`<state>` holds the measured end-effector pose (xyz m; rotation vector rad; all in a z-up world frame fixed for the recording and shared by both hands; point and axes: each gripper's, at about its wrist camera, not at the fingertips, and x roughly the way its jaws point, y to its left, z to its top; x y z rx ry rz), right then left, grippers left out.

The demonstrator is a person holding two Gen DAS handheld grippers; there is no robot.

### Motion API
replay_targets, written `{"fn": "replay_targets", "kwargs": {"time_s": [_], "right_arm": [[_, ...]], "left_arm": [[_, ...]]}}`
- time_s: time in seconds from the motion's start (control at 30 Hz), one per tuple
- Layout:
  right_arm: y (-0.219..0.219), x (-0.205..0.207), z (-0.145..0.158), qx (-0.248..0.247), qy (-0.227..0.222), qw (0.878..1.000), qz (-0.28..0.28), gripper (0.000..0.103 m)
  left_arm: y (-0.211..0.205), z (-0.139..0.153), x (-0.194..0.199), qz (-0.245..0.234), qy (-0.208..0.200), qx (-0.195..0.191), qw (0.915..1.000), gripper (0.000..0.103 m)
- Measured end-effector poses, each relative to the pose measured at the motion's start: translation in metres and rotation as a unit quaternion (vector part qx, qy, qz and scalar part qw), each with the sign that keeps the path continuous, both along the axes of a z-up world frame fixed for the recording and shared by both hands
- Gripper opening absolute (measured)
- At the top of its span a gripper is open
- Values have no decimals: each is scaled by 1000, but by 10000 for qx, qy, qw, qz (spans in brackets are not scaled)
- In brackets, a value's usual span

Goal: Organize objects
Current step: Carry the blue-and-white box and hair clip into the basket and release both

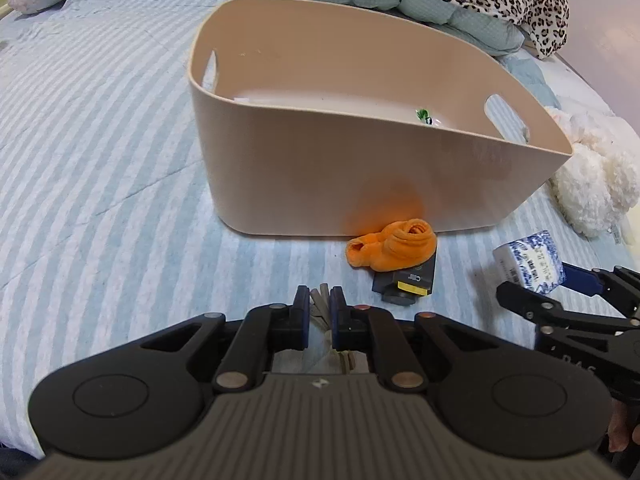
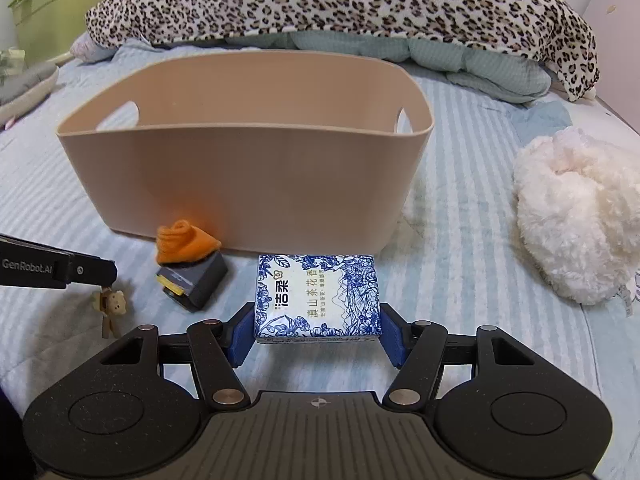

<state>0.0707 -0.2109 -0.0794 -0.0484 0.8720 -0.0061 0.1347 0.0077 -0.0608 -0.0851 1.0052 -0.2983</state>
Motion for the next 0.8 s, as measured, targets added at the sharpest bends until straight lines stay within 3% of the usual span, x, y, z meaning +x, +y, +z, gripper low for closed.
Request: {"fn": "replay_targets", "kwargs": {"time_s": [0.27, 0.53, 0.8], "right_arm": [[-3, -9, 29, 136, -377, 9992, 5, 60], [-2, -7, 71, 111, -1011, 9948, 38, 60], [-4, 20, 104, 85, -1565, 9876, -37, 60]], "left_arm": [[11, 31, -11, 1, -339, -114, 9994, 11], [24, 86, -17, 29, -1038, -303, 9941, 11], [14, 126, 10, 112, -1647, -157, 9862, 11]]}}
